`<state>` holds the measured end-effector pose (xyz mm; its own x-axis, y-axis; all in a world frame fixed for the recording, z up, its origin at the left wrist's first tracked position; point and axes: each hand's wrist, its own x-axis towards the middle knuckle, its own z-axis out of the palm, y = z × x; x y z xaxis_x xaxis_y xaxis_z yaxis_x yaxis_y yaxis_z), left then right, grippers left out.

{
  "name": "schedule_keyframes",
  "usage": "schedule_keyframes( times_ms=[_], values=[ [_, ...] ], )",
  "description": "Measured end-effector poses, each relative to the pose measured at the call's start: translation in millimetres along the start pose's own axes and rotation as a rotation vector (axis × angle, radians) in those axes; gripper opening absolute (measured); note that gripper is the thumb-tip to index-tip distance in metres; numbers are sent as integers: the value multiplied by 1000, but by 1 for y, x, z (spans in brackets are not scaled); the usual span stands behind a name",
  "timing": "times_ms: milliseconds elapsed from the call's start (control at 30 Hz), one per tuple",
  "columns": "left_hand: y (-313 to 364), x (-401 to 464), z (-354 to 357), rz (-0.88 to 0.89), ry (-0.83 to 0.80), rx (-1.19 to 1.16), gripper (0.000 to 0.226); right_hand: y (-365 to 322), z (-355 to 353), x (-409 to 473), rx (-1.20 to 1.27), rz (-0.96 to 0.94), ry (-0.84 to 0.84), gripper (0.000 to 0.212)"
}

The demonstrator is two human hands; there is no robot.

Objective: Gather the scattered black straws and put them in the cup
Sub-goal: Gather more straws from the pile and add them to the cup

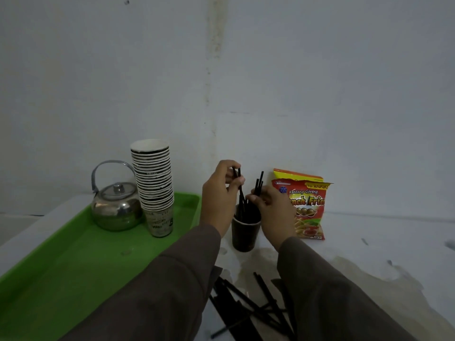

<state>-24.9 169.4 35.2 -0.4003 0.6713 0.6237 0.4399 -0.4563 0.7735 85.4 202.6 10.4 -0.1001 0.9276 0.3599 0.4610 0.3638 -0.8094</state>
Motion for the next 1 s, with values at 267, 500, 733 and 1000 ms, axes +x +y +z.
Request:
schedule_keyframes(
  times_ms=[267, 500, 733, 1000],
  values=[
    [-22, -8, 0, 36, -197, 135, 25, 1, 4, -6, -92, -102, 116, 68],
    [-24, -14, -5, 109, -282, 317, 24, 10, 4, -12, -153, -111, 111, 45],
    [-13, -18, -13, 138, -314, 358, 42, 0, -11, -16, -245, -214, 30, 59],
    [19, -47, -35, 179, -165, 317, 34, -14, -36, -37, -183, -176, 90, 31]
  ],
)
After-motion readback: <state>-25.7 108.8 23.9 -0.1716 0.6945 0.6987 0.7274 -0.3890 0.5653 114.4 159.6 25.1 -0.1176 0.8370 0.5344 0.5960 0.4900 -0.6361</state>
